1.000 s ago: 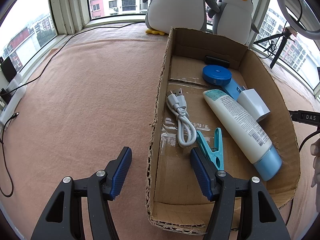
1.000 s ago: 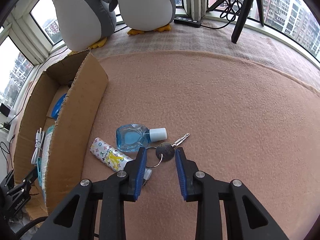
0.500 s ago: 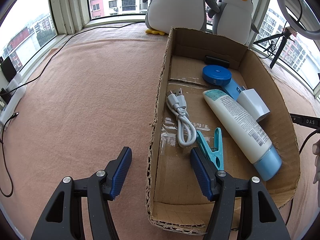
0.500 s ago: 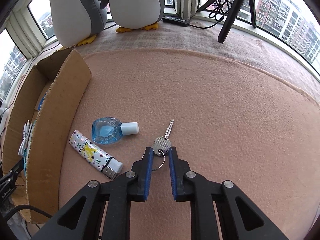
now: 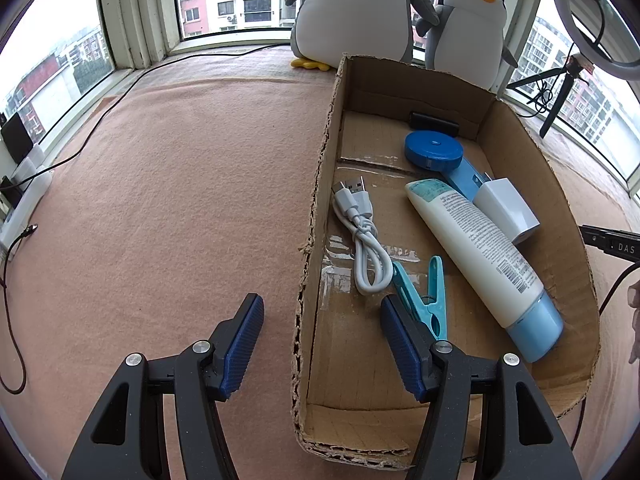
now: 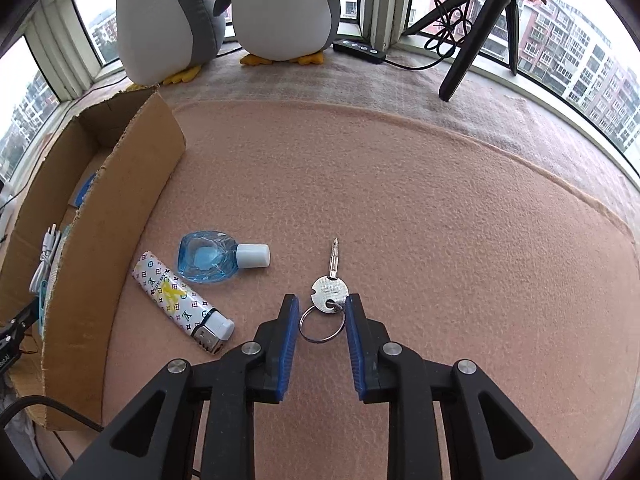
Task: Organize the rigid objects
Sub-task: 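Move the right tool to the keyring and close on its ring, then carry the keyring with the right tool into the box and release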
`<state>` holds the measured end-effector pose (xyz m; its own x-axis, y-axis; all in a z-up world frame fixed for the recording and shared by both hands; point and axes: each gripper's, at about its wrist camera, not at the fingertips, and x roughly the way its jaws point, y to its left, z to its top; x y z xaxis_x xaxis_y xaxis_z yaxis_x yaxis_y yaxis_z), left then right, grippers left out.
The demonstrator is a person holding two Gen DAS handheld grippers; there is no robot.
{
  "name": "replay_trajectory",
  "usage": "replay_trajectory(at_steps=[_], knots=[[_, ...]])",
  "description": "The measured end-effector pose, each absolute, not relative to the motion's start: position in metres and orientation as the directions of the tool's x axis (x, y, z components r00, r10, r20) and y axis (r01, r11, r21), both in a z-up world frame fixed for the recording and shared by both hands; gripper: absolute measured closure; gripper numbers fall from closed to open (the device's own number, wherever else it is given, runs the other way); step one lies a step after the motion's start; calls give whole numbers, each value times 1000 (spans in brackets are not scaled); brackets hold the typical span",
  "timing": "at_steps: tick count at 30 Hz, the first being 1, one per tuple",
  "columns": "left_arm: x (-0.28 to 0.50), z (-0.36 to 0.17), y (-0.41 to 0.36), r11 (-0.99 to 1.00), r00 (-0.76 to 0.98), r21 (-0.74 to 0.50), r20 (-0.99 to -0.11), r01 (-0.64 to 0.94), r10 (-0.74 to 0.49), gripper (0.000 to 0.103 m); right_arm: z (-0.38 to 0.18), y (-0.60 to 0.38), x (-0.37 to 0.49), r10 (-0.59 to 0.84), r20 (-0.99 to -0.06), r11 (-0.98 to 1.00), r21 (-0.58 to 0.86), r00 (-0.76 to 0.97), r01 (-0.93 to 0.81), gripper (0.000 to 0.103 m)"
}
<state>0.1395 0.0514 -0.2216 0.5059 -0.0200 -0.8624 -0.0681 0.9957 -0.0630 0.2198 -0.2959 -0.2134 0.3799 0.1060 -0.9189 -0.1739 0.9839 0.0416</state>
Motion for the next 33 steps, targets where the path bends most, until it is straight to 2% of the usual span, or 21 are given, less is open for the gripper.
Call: replay_trajectory(at_steps=[9,17,21,27,33], knots=[[140,-221,51,995,506,-66,-862,-69,-22,38,-217,-294,225,113,-928,982,50,356,-180,82],[140,-221,51,995,506,-66,-862,-69,-22,38,-213,-319,224,302,-886,953,290,351,-89,82],[140,-221,51,995,506,-67,-862,-70,-22,37,-209,-323,224,330,-871,942,330,363,-62,82],[140,-221,52,995,507,-67,-862,-69,-22,37,-203,-333,226,435,-820,884,468,371,0,82],[140,-221,52,995,507,-67,-862,-70,-23,37,-184,-327,226,480,-784,857,516,393,-19,82]])
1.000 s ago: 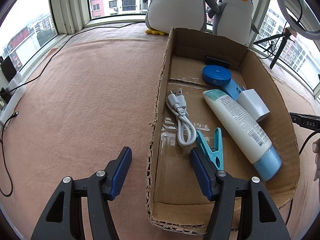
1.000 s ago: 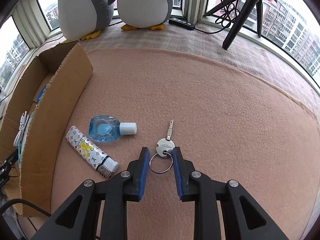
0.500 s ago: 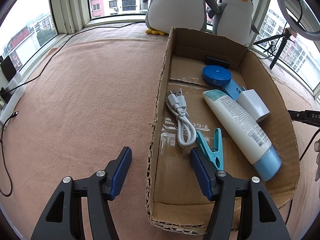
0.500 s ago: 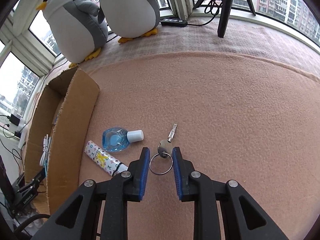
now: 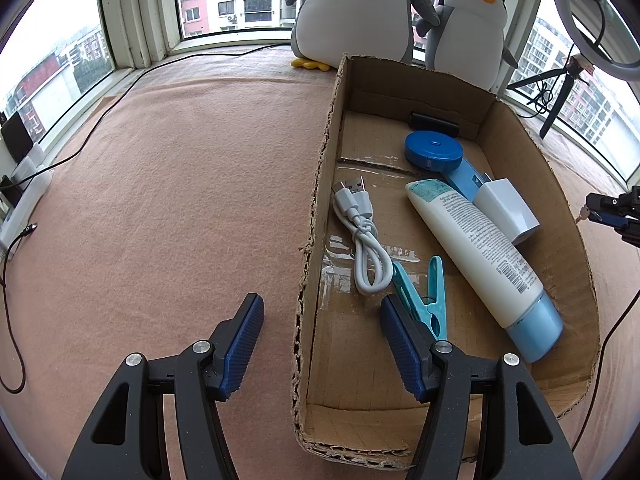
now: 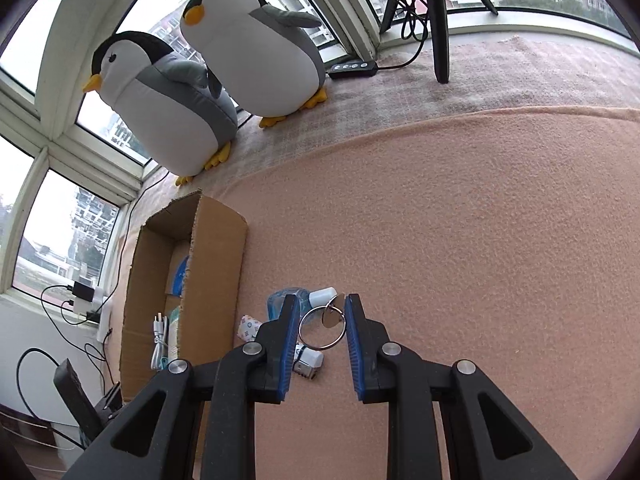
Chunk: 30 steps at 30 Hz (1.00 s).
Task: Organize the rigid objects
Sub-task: 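Carry the keyring with the right tool into the box and release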
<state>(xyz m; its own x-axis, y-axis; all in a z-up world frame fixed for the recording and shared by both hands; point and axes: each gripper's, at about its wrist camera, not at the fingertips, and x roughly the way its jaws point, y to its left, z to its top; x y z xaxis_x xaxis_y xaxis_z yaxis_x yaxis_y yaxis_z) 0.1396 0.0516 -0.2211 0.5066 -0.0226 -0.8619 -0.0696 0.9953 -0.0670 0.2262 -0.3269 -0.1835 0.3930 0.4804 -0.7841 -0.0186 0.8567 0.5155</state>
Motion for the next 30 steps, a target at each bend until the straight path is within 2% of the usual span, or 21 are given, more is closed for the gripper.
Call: replay_trajectory(at_steps=[14,21,30], knots=[[140,-221,51,995,507,-67,-862,-70,-22,37,-118,-260,231,580,-701,811,547,415,-210,82],[140,-221,51,995,506,-67,-862,-70,-23,37,-105,-220,240,577,-706,817,502,412,-284,82],[140,-221,51,995,507,-67,-862,-69,-23,38,-113,-192,255,557,-729,829,468,397,-306,82]])
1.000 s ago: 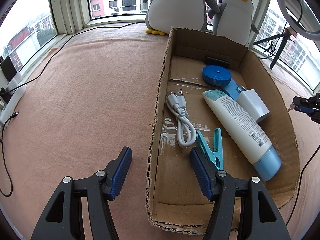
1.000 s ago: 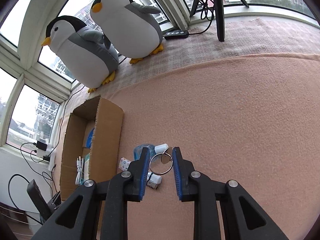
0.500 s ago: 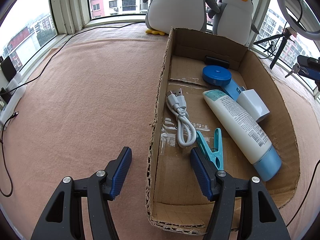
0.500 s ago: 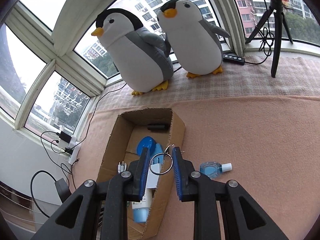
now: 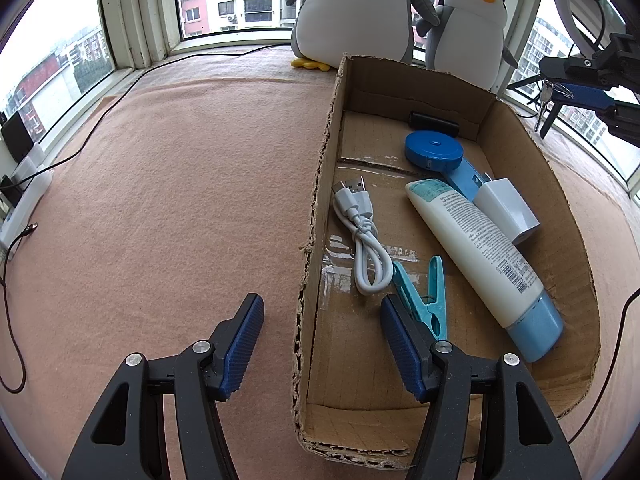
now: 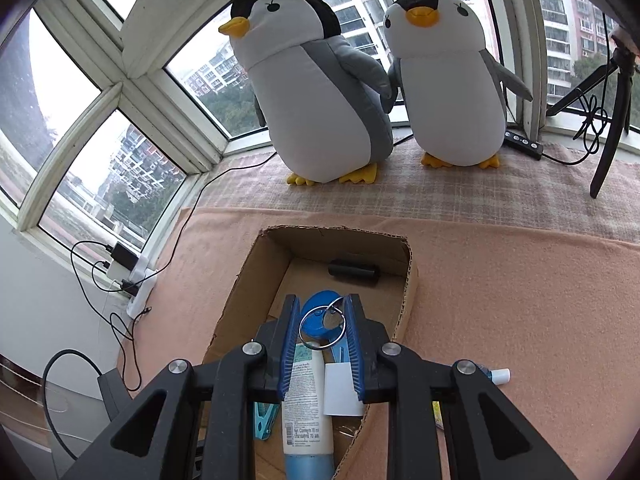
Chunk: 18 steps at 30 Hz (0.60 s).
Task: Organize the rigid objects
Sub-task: 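Carry the keyring with the right tool into the box and release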
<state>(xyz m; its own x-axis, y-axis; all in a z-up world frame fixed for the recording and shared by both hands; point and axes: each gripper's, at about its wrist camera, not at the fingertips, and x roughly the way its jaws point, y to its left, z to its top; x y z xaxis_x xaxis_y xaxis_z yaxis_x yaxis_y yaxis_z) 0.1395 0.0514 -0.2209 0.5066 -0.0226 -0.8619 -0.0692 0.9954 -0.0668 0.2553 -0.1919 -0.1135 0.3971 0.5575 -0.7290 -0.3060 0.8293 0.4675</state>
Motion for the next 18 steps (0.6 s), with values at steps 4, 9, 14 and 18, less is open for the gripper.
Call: replay_trajectory(at_steps=[4,9,14,18], knots=[[140,-221,51,995,507,-67,-862,-69,-23,38,-121,-189,264,544,-744,838,459,388,-294,82],[139,-221,52,995,506,-67,-862,-70,-22,37,-127,-184,269,520,-763,851,428,383,-303,82],[140,-221,52,995,507,-66,-862,-69,-22,37,-128,-184,271,503,-770,861,410,392,-300,69],[140,-220,51,995,507,-66,-862,-69,-22,37,-125,-188,270,501,-768,863,408,400,-298,69]])
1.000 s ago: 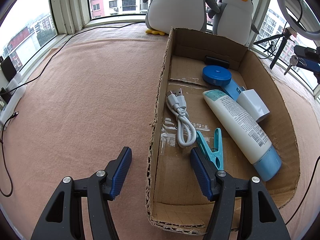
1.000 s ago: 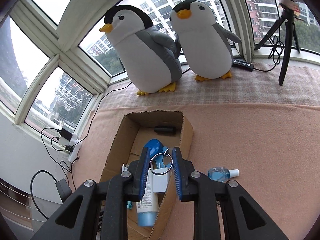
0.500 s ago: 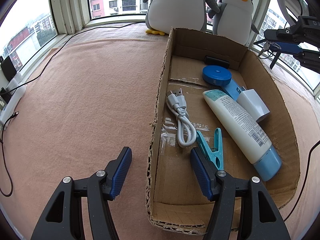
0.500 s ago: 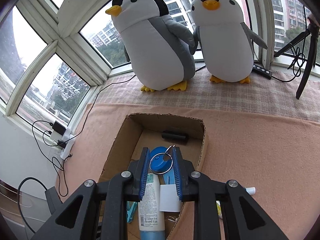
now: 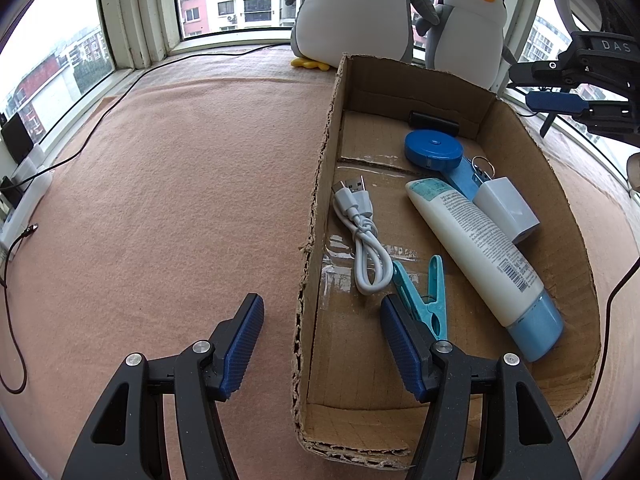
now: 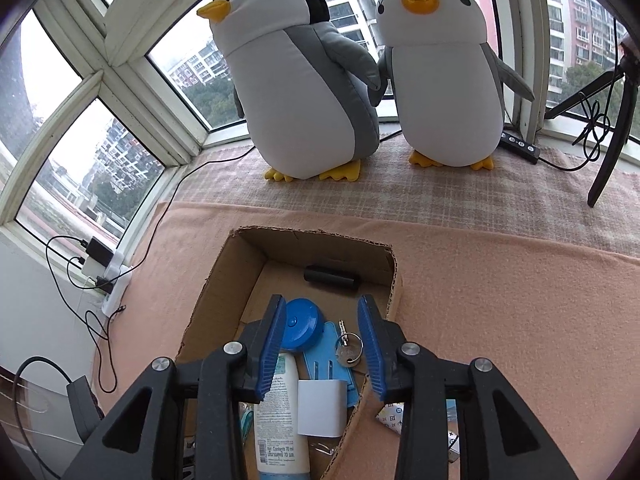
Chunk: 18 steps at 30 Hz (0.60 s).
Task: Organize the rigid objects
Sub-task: 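Carry the keyring with the right tool into the box and release, then move the right tool to the patterned lighter and grasp it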
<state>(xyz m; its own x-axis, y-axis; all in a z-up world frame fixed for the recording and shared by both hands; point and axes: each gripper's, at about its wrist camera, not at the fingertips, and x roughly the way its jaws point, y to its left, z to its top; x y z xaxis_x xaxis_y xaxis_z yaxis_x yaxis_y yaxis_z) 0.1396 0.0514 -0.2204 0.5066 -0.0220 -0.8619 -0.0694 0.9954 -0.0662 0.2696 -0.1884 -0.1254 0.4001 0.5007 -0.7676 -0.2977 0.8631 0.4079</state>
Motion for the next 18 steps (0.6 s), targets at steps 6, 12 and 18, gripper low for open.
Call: replay_trajectory(at_steps=[6,12,18], knots=[[140,-220,51,995,507,-66,-862,-69,-22,37,-124,-195,266,500,-768,864,408,401,-297,67],[140,-220,51,995,507,-66,-862,-70,-22,38,-123,-207,256,493,-770,867,398,406,-299,64],[140,-220,51,995,507,-66,-862,-70,-22,37,-124,-229,244,477,-775,876,383,414,-293,58]])
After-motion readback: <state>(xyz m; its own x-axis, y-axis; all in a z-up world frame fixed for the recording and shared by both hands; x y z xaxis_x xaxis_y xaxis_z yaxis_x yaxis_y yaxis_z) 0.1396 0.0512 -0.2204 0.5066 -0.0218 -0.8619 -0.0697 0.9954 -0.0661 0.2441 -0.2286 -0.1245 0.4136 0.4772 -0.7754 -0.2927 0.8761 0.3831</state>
